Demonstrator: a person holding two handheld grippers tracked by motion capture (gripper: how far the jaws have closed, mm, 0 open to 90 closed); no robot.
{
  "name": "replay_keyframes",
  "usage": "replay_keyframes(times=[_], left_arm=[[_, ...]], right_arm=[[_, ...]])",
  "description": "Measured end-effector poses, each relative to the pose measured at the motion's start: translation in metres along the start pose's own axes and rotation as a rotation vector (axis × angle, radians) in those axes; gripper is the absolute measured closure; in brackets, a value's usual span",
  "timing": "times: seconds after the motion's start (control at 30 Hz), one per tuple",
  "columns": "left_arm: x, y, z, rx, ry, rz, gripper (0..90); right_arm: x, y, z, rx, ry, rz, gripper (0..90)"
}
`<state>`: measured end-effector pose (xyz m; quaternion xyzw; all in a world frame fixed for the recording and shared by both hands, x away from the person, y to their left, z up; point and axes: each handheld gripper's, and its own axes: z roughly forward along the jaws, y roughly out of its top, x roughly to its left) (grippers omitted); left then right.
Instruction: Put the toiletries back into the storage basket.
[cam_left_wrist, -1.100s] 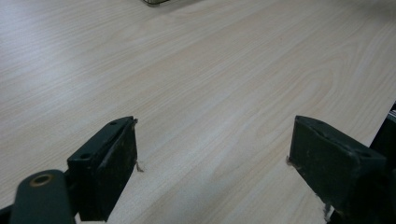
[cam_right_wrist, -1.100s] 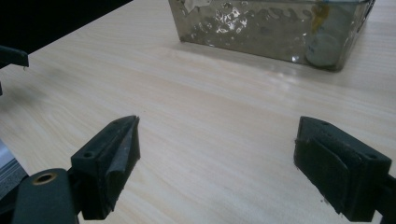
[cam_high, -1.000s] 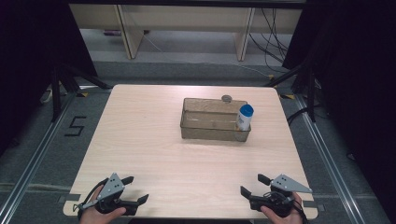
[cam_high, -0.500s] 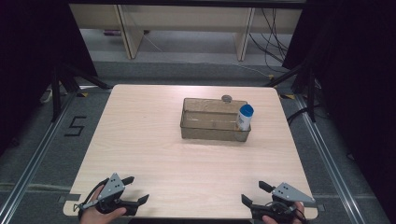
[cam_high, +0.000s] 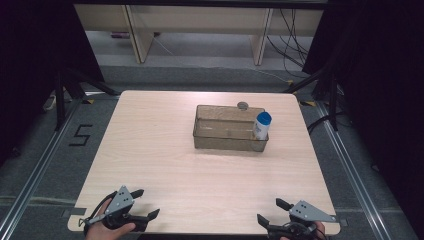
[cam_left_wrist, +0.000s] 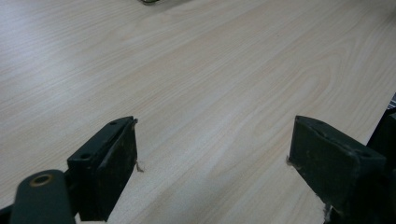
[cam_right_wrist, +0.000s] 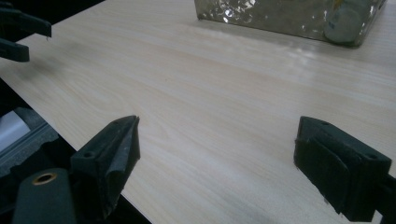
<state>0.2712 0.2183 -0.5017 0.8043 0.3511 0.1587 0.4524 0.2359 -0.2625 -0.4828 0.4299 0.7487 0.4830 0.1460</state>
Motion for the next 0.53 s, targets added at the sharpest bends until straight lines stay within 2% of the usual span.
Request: replay_keyframes(times=[0.03, 0.1, 0.17, 0.2, 0.23, 0.27, 0.3, 0.53], left_arm=[[0.0003, 0.0, -0.0003, 0.006, 0.0, 0.007, 14.9], [0.0003, -0.0001, 0.0, 0.006, -0.008, 0.011, 15.0], [-0.0011, 0.0, 0.0008, -0.004, -0.008, 0.002, 15.0], [-0.0012, 0.0, 0.0009, -0.005, -0.008, 0.005, 15.0], [-0.0009, 0.0001, 0.0006, -0.001, -0.008, 0.011, 15.0], [-0.0002, 0.0002, 0.0, 0.007, -0.009, 0.022, 14.9], [-0.0017, 0.0002, 0.0008, -0.003, -0.005, 0.006, 15.0], [-0.0016, 0.0003, 0.0014, -0.005, -0.013, 0.014, 14.9]], right_arm=[[-0.0029, 0.0006, -0.0009, 0.006, -0.022, -0.041, 15.7], [-0.0027, 0.0005, -0.0007, 0.006, -0.022, -0.04, 15.7], [0.0008, 0.0003, -0.0013, 0.021, -0.013, 0.003, 15.7], [0.0007, 0.0004, -0.0012, 0.021, -0.013, -0.001, 15.7], [-0.0026, 0.001, -0.0007, 0.003, -0.019, -0.049, 15.7], [-0.0024, 0.001, -0.0007, 0.004, -0.019, -0.048, 15.7], [-0.0026, 0.0009, -0.0004, 0.003, -0.02, -0.052, 15.7], [-0.0038, 0.0014, -0.0007, 0.003, -0.028, -0.07, 15.7]])
